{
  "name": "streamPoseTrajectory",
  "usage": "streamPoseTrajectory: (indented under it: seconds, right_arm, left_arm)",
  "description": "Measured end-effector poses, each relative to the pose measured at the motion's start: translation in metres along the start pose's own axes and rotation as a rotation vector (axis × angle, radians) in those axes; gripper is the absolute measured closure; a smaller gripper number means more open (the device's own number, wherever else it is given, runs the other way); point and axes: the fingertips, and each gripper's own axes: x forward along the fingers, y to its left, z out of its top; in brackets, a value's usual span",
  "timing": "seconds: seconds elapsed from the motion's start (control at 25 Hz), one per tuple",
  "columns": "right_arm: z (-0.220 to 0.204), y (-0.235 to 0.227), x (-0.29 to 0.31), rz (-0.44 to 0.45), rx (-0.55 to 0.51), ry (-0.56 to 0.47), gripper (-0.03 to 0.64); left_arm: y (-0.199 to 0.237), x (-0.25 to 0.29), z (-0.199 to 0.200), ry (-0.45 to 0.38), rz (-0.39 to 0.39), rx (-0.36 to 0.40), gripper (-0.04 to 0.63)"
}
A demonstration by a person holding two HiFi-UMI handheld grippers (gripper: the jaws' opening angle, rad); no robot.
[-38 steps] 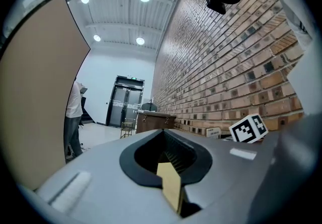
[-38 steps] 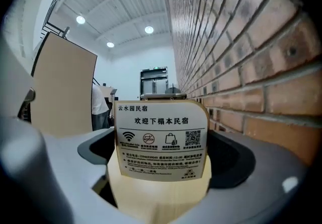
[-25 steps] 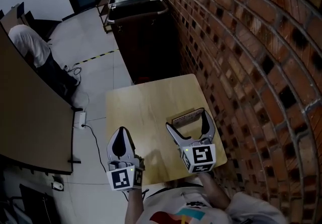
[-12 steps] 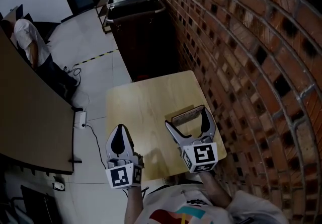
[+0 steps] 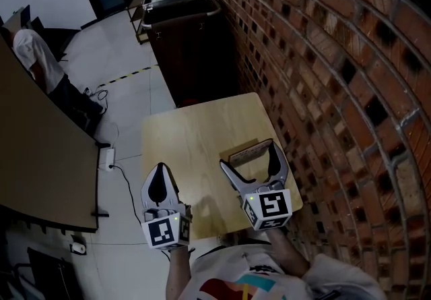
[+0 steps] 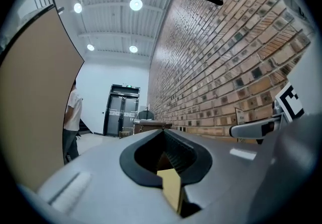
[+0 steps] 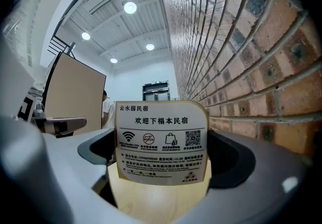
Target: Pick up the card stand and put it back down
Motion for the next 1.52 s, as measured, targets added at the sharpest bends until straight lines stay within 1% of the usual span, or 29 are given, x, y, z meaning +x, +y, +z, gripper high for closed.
streamPoseTrajectory:
  seconds: [0.08,0.16,0.32,0.44,0.72,0.92,1.12,1.28,1.4,1.52]
  right_arm:
    - [0.002,0.000,0.000,-0.001,-0.003,-0.006,0.072]
    - [0.003,0.000,-0.001,-0.001,-0.010,-0.010,0.072]
    - [0.002,-0.001,-0.002,-0.004,-0.014,-0.007,0.072]
    - [0.002,-0.003,-0.003,-0.007,-0.015,-0.001,0.072]
    - [-0.001,-0.007,-0.004,-0.016,-0.018,0.005,0.072]
    - [-0.014,-0.011,0.006,-0.015,-0.015,0.033,0.072]
    - [-0.038,-0.027,0.053,-0.033,-0.040,0.068,0.072]
    - [-0.064,-0.049,0.108,-0.064,-0.079,0.110,0.072]
    - [-0.092,-0.063,0.153,-0.079,-0.104,0.171,0.072]
    - [-0.121,-0.077,0.191,-0.092,-0.097,0.244,0.072]
  left_arm:
    - [0.002,0.000,0.002,-0.016,0.003,-0.027,0.591]
    - [0.002,-0.001,0.003,-0.025,0.002,-0.033,0.591]
    - [0.000,0.001,0.000,-0.010,-0.004,-0.042,0.591]
    - [0.000,0.002,0.002,-0.012,0.014,-0.059,0.591]
    - [0.001,0.002,0.002,-0.009,0.023,-0.064,0.591]
    - [0.000,0.002,-0.002,0.002,0.021,-0.071,0.591]
    - [-0.001,0.004,-0.011,0.019,0.019,-0.076,0.591]
    - [0.002,0.003,-0.029,0.064,0.005,-0.074,0.591]
    - [0.013,0.005,-0.039,0.093,0.033,-0.070,0.591]
    - [0.028,0.006,-0.046,0.112,0.073,-0.064,0.591]
